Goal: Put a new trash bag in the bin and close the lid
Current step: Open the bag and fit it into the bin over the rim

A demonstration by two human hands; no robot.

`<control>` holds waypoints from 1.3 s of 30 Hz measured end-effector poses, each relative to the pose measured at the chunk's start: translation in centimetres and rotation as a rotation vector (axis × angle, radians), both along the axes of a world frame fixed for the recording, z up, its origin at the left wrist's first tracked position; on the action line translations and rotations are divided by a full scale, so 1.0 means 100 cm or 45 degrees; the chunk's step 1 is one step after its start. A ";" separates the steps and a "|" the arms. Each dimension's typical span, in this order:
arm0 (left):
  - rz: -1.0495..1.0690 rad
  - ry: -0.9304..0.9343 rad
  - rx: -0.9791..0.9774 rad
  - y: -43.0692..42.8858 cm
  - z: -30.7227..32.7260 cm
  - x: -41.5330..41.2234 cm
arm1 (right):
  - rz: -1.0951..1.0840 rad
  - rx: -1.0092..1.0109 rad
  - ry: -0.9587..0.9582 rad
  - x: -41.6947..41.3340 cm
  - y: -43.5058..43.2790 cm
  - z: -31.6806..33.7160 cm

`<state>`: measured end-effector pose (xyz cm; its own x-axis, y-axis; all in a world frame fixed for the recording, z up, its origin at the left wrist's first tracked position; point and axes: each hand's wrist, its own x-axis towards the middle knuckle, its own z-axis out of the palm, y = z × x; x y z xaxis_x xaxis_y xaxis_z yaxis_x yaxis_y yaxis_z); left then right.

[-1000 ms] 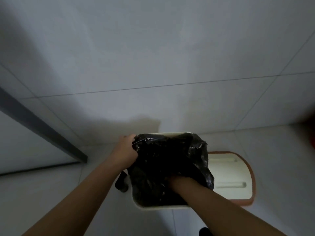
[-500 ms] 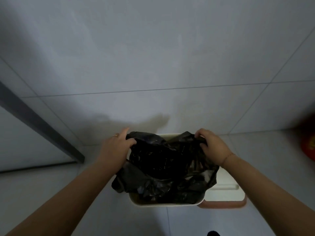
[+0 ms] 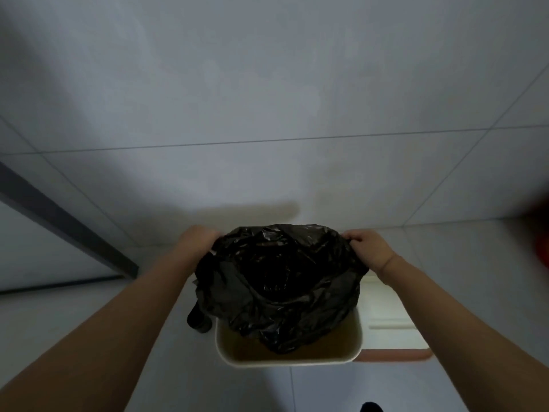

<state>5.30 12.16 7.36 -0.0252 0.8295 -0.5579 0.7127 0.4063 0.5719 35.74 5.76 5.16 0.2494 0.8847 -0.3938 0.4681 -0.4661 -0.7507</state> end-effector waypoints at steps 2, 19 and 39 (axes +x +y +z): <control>0.179 -0.335 -0.359 -0.018 -0.010 -0.014 | -0.029 -0.112 0.157 0.003 -0.019 0.002; -0.292 0.016 0.760 -0.141 0.007 -0.045 | 0.809 0.317 -0.481 -0.010 -0.084 0.071; -1.246 0.744 0.993 -0.199 0.009 -0.029 | 0.963 0.269 -0.602 0.005 -0.156 0.038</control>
<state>2.44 -7.70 8.23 0.6763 0.7345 -0.0555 0.7321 -0.6786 -0.0602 36.19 -9.88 8.95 -0.3317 0.9198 -0.2096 0.8730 0.2151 -0.4377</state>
